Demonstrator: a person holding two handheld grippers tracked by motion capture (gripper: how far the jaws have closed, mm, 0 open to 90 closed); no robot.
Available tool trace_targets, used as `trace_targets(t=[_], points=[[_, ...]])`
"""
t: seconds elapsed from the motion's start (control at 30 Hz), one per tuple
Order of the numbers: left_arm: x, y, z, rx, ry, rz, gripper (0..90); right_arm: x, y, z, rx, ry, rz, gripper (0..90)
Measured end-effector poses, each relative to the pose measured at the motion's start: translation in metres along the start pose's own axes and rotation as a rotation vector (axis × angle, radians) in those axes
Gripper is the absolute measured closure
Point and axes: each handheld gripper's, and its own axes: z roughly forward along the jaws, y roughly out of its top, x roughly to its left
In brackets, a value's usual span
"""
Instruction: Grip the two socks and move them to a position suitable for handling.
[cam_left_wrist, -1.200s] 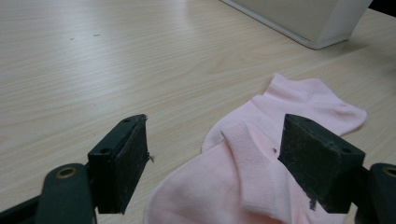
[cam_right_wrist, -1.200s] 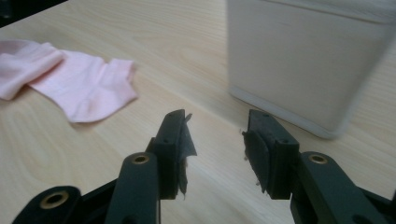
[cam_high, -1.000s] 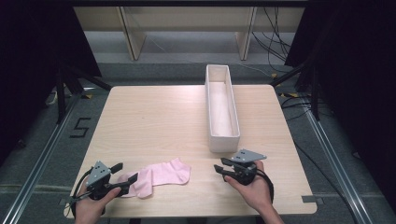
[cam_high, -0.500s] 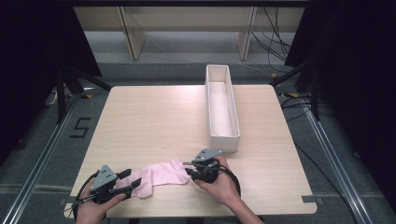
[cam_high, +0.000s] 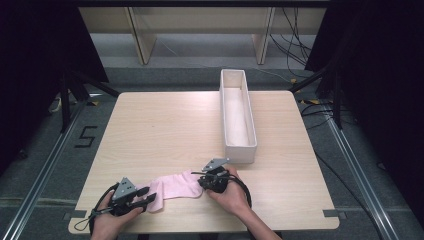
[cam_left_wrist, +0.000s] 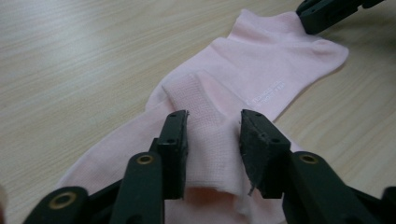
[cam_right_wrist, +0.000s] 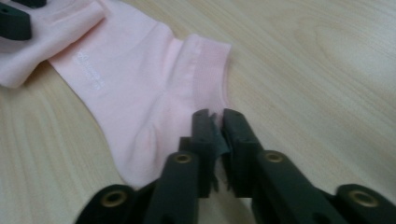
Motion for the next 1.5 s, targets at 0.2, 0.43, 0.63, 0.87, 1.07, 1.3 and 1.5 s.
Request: trace_targets(t=[0.2,0.43,0.63,0.87,1.07,1.3,1.5], points=[[-0.002,0.004,0.004,0.001,-0.045,-0.011,78.8,-0.001,-0.005,-0.015,0.026,0.015,0.007,90.0],[-0.015,0.012,0.007,0.016,-0.094,0.025,82.9,-0.009,-0.018,-0.043,0.042,-0.006,0.006,90.0],[-0.024,0.021,0.003,-0.021,-0.105,0.024,83.1,-0.019,-0.036,-0.067,0.069,-0.032,0.021,90.0],[-0.028,0.027,0.0,-0.049,-0.092,0.017,83.1,-0.031,-0.05,-0.074,0.092,-0.058,0.052,90.0],[-0.031,0.031,-0.001,-0.078,-0.083,-0.004,83.1,-0.033,-0.049,-0.072,0.049,-0.105,0.031,81.3],[-0.039,0.042,0.0,-0.104,-0.081,-0.006,83.3,-0.029,-0.04,-0.088,0.006,-0.124,0.091,74.7],[-0.049,0.052,0.003,-0.107,-0.084,0.009,83.1,-0.024,-0.034,-0.095,-0.018,-0.115,0.049,73.4]])
